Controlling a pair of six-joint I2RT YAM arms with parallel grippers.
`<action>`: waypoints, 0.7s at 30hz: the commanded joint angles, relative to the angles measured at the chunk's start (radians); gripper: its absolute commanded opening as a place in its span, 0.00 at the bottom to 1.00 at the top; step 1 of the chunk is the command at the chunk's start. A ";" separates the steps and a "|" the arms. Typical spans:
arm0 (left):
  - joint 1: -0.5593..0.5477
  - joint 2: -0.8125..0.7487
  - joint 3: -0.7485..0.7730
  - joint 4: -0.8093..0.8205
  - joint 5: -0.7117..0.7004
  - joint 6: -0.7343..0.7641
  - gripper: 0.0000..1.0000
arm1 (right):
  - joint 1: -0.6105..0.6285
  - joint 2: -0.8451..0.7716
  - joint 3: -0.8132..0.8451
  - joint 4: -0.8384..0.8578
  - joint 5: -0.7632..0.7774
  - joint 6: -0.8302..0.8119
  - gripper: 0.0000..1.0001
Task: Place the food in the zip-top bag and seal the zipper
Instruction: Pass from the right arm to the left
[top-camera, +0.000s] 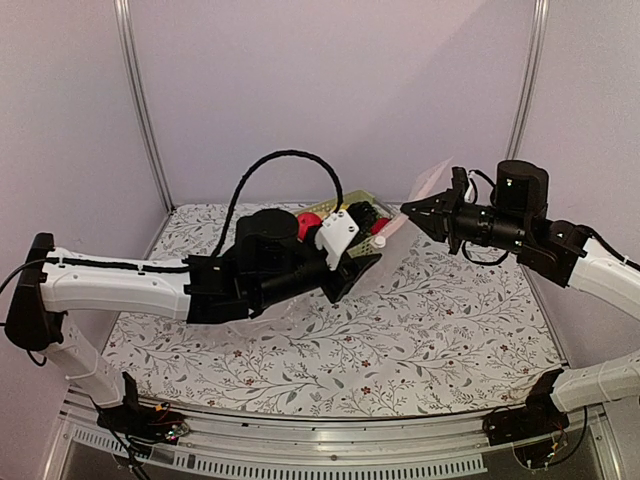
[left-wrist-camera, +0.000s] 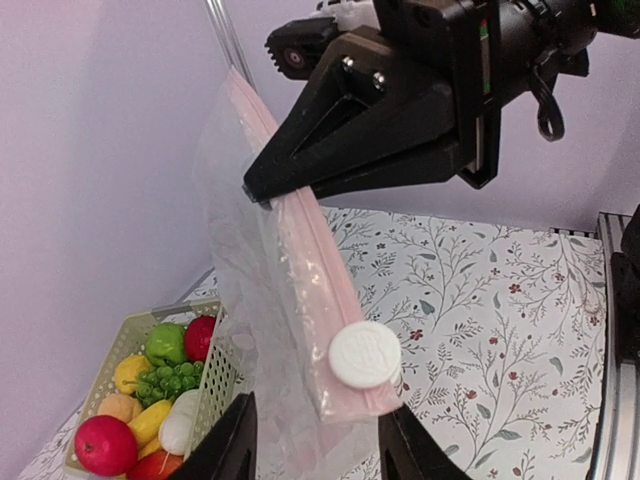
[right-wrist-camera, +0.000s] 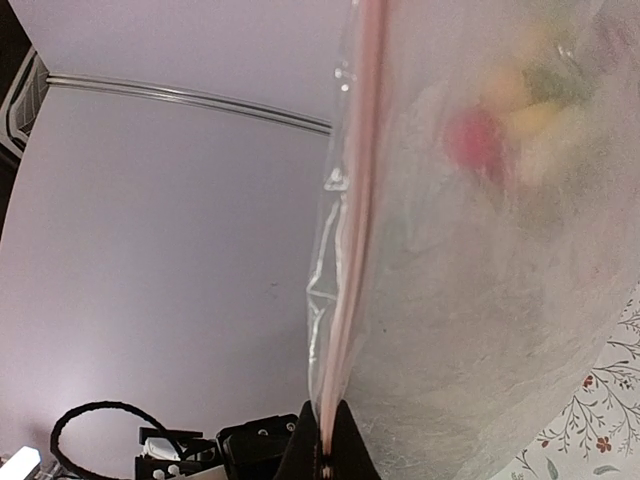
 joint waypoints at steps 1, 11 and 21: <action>-0.005 0.031 0.036 0.020 0.004 -0.007 0.41 | 0.001 -0.017 0.021 -0.014 0.016 0.006 0.00; 0.019 0.031 0.035 0.055 0.074 -0.070 0.23 | 0.001 -0.026 0.014 -0.024 0.024 -0.004 0.00; 0.085 0.000 0.069 -0.038 0.241 -0.211 0.00 | 0.001 -0.050 0.015 -0.080 0.045 -0.115 0.37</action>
